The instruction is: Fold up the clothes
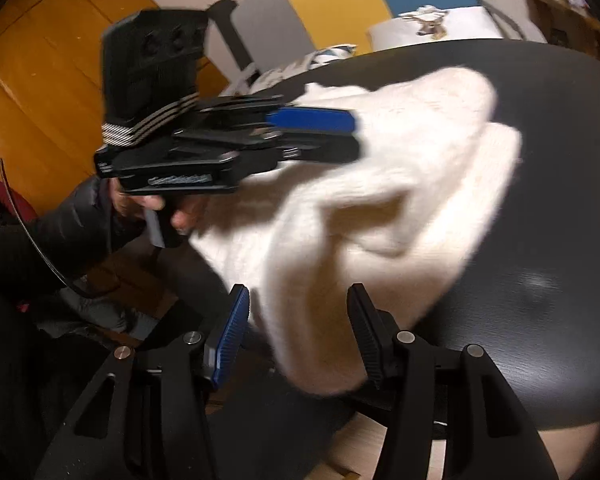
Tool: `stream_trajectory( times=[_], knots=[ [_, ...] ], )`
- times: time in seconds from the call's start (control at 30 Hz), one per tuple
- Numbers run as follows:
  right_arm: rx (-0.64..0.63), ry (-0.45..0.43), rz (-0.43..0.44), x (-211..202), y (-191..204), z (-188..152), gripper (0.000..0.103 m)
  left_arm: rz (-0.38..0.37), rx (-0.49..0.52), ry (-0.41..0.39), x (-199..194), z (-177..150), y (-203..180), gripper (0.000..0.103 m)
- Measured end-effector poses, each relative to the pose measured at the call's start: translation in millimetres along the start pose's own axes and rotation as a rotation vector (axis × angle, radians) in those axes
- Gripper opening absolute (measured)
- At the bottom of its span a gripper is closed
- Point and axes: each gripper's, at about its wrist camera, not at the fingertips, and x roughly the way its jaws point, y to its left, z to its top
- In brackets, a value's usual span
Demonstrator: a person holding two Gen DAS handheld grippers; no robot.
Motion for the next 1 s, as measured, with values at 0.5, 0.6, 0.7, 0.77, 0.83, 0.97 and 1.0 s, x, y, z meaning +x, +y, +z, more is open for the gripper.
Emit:
stream_trajectory(
  times=[0.5,0.6,0.7,0.77,0.83,0.97,1.0],
  knots=[
    [0.04,0.111,-0.004,17.8,-16.1,-16.2,0.009,0.053,-0.018,0.087,45.1,9.2,9.9,0.033],
    [0.102,0.081,0.051,18.3,-28.7,-25.1,0.005,0.062,-0.047,0.045,37.7,9.3,7.2,0.033],
    [0.12,0.054,0.058,13.4,-28.3,-30.2,0.006,0.053,-0.086,-0.017,19.4,4.8,10.0,0.033],
    [0.136,0.037,0.057,9.0,-28.7,-32.0,0.007,0.054,-0.11,-0.057,4.7,-1.7,14.0,0.033],
    [0.145,0.026,0.052,7.7,-27.1,-32.3,0.007,0.03,-0.124,-0.087,-10.5,-10.0,15.4,0.033],
    [0.153,0.01,0.045,7.2,-24.0,-33.8,0.009,-0.023,-0.066,-0.04,-13.0,-20.8,0.3,0.033],
    [0.164,0.005,0.051,6.0,-24.1,-34.9,0.01,-0.024,-0.031,-0.021,-8.3,-20.0,-7.6,0.032]
  ],
)
